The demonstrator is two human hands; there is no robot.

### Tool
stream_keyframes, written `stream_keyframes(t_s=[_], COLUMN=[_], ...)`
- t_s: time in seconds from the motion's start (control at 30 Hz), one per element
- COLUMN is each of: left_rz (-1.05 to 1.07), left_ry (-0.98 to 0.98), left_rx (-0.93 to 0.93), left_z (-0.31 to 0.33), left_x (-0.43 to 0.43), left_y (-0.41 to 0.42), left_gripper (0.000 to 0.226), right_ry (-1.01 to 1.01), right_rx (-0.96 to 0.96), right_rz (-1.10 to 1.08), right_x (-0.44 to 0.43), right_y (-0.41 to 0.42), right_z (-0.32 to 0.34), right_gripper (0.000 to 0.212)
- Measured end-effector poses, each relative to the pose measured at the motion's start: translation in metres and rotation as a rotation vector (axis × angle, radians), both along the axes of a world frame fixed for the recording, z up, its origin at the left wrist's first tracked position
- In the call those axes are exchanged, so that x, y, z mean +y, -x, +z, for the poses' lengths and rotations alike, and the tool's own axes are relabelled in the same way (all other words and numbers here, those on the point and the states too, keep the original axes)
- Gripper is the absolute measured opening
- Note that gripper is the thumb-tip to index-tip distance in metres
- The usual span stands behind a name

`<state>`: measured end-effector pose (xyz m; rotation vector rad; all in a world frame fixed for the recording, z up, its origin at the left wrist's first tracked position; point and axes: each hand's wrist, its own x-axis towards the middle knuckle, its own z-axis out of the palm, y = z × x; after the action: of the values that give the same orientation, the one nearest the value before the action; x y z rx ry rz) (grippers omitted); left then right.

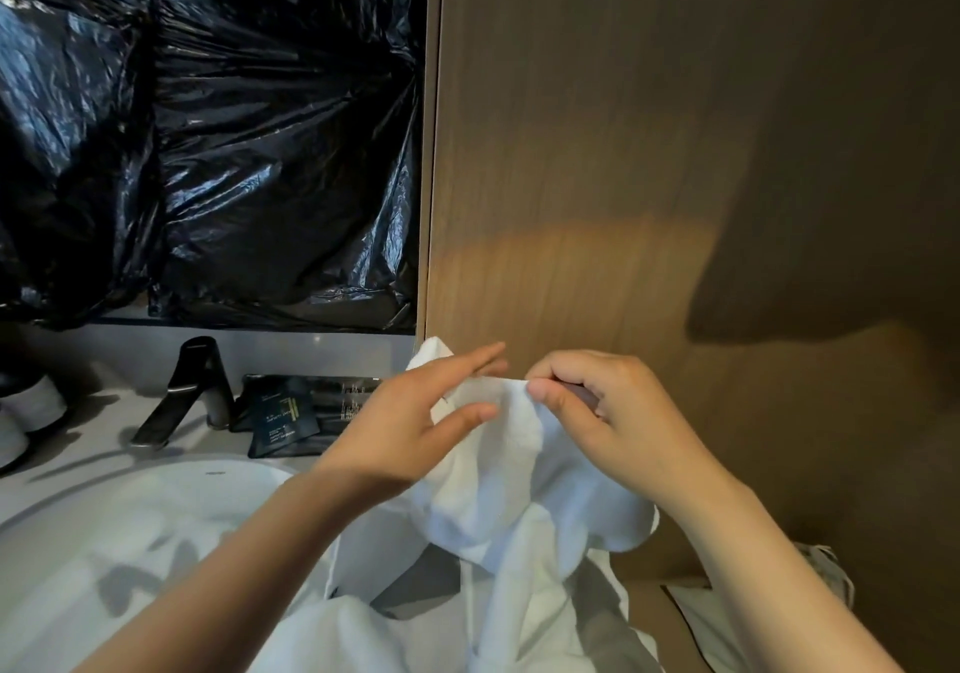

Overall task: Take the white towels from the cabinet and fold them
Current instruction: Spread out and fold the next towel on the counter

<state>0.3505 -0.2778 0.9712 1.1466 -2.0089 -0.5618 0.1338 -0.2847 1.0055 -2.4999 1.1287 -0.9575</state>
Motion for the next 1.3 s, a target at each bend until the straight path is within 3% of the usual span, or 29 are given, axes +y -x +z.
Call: stream_keyframes(t_s=[0.13,0.2,0.3,0.43,0.57,0.67,0.87,0.93,1.07,1.17,1.3], left_rz=[0.045,0.117,0.224,0.277,0.337,0.408,0.523,0.550,0.616,0.606,0.369], left_ry=[-0.012,0.029,0.097,0.032,0.050,0.116,0.392,0.401,0.255,0.128,0.127], left_rx=[0.180,0.231,0.163,0.019,0.045,0.098,0.156,0.096,-0.146,-0.229,-0.145], left_z=[0.001,0.000,0.005,0.009,0.006,0.011,0.048,0.045,0.005,-0.014,-0.013], left_x=[0.000,-0.001,-0.006,-0.014,-0.016,-0.019,-0.033,-0.038,-0.043,-0.036,-0.023], left_y=[0.004,0.000,-0.013,-0.031,-0.033,-0.029,-0.025,-0.027,-0.035,-0.036,-0.016], left_gripper=[0.008,0.015,0.015,0.008,0.010,0.013,0.016,0.016,0.016,0.014,0.033], right_ry=[-0.092,-0.162,-0.174,-0.202,-0.234,-0.122,0.225,0.158,-0.176,-0.242,-0.214], right_rx=[-0.064,-0.087,-0.065,-0.027,0.042,0.077,-0.100,-0.056,0.182,0.132,0.033], right_rz=[-0.023,-0.046,-0.111,-0.242,-0.317,-0.370,-0.368,-0.349,-0.411,-0.374,-0.267], right_x=[0.001,0.001,0.000,0.001,0.003,0.002,-0.001,-0.006,-0.014,-0.010,-0.007], right_y=[0.002,0.009,0.026,0.054,0.071,0.076,0.064,0.063,0.069,0.070,0.054], right_z=[-0.003,-0.008,-0.017,-0.029,-0.032,-0.013,0.048,0.048,0.003,-0.028,-0.030], right_gripper=[0.017,0.019,0.028,0.041,0.045,0.038,0.024,0.027,0.031,0.037,0.031])
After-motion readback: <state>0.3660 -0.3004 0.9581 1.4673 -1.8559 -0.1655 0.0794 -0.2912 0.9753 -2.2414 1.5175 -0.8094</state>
